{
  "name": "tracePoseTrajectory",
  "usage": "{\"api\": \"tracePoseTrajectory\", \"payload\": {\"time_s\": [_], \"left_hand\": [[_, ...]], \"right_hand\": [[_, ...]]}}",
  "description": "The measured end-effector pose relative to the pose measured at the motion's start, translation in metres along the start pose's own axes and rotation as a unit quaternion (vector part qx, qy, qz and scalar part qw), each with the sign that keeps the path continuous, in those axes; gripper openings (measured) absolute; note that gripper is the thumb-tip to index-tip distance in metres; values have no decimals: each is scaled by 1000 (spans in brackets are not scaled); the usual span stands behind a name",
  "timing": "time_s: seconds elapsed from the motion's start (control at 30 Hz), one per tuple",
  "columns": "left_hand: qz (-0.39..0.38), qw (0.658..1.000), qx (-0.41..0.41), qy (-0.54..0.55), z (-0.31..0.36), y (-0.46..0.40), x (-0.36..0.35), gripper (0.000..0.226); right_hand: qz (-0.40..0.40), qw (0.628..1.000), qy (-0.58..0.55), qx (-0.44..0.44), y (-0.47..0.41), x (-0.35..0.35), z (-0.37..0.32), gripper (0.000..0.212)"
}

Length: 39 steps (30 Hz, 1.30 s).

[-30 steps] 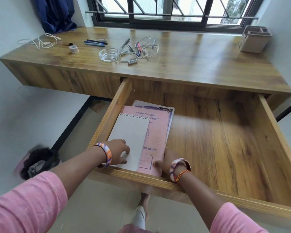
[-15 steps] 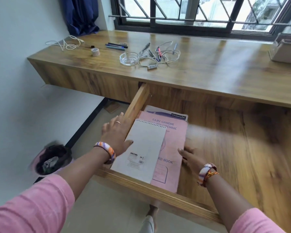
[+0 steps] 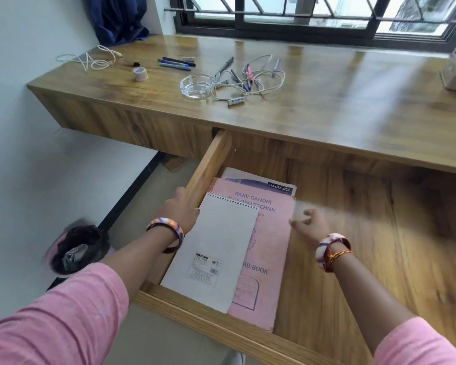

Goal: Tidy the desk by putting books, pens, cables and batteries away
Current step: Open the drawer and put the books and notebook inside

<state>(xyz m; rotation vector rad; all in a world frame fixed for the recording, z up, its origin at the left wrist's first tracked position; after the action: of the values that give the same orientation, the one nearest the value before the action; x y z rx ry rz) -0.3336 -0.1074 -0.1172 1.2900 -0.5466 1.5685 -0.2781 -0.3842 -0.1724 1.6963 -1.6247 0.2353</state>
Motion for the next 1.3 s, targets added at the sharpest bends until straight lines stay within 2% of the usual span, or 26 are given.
{"api": "tracePoseTrajectory", "payload": {"time_s": [0.07,0.1,0.2,0.3,0.4,0.63,0.8,0.93,1.0,1.07,1.1,1.17,1.2,1.3], "left_hand": [[2,1000,-4,-21,-2,1,-4,45],[9,1000,-5,-30,-2,1,-4,45],[25,998,3,-56,1,2,-4,43],[32,996,7,-78,3,5,-5,43],[38,996,4,-81,1,5,-7,45],[37,996,-14,-76,0,2,-9,49],[31,995,-15,-95,-1,2,-10,48],[29,994,-14,-101,-2,1,-10,44],[34,995,-14,-97,-1,1,-9,46],[38,995,-15,-91,-1,1,-9,49],[38,995,-14,-89,-1,2,-10,50],[40,996,-10,-85,0,3,-10,49],[41,996,-10,-84,0,4,-10,48],[41,996,-6,-82,0,6,-9,45]], "right_hand": [[109,988,51,94,-9,5,-24,40],[114,982,57,143,-13,3,-38,37],[15,966,137,221,-37,-15,-79,38],[-60,947,230,218,-63,-33,-106,37],[-53,942,279,178,-84,-44,-117,32],[-26,946,275,169,-98,-68,-131,27],[-68,937,284,192,-100,-61,-130,33],[-100,938,233,237,-81,-50,-107,40],[-21,955,194,223,-67,-38,-85,44],[95,982,103,126,-48,-28,-50,45],[119,991,34,57,-34,-27,-32,41],[112,988,-94,-46,-1,-34,-8,24],[85,986,-131,-66,13,-39,-3,16],[34,981,-176,-77,35,-44,-2,19]]}}
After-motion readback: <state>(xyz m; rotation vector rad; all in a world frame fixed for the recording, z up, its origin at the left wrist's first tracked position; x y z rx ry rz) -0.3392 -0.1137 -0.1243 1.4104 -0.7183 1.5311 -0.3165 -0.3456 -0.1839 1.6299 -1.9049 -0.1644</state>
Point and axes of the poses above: each hand's wrist, its own y-axis away from the middle knuckle, its own x-axis out of the back of the hand, z = x × y, the point moved 2 cm from there along -y, towards the middle knuckle, and after that the axes turned 2 degrees about z, right-handed, at the moved point
